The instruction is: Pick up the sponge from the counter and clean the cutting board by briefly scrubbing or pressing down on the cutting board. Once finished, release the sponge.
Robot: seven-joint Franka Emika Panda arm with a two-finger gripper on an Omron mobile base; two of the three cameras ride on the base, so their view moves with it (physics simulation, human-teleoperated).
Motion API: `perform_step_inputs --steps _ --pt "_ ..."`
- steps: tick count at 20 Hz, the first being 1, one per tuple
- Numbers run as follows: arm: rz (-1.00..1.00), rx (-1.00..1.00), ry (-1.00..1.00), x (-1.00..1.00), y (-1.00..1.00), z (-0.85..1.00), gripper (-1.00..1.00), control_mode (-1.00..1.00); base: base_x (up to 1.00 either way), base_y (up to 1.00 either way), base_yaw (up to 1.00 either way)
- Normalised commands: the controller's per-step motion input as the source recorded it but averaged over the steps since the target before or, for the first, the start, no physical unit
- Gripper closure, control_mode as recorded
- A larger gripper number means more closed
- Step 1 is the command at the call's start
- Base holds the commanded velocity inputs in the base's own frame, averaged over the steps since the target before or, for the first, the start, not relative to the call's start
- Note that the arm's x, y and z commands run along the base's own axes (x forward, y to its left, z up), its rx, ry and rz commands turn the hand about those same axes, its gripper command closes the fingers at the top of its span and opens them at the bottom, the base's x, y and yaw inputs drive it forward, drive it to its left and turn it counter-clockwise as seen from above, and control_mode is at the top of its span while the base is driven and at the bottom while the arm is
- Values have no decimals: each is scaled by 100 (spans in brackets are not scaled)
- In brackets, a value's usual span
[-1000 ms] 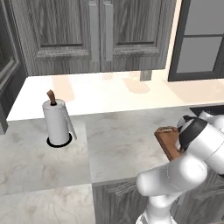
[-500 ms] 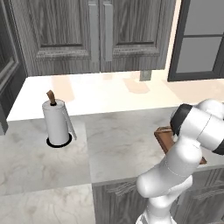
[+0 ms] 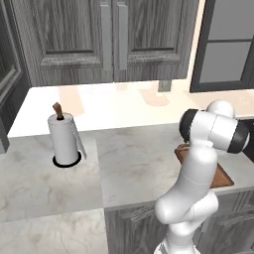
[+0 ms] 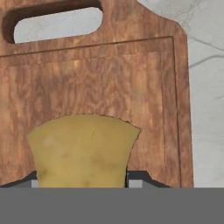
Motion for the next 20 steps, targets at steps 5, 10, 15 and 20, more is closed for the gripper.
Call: perform_step_inputs --steps 5,10,15,20 --pt "0 0 -3 35 -1 -36 100 -100 0 0 0" --pt "0 0 -3 3 -4 -43 100 -100 0 0 0" --pt "0 0 -6 0 5 -47 100 -100 0 0 0" --pt "0 0 -6 -41 1 -44 100 -100 0 0 0"
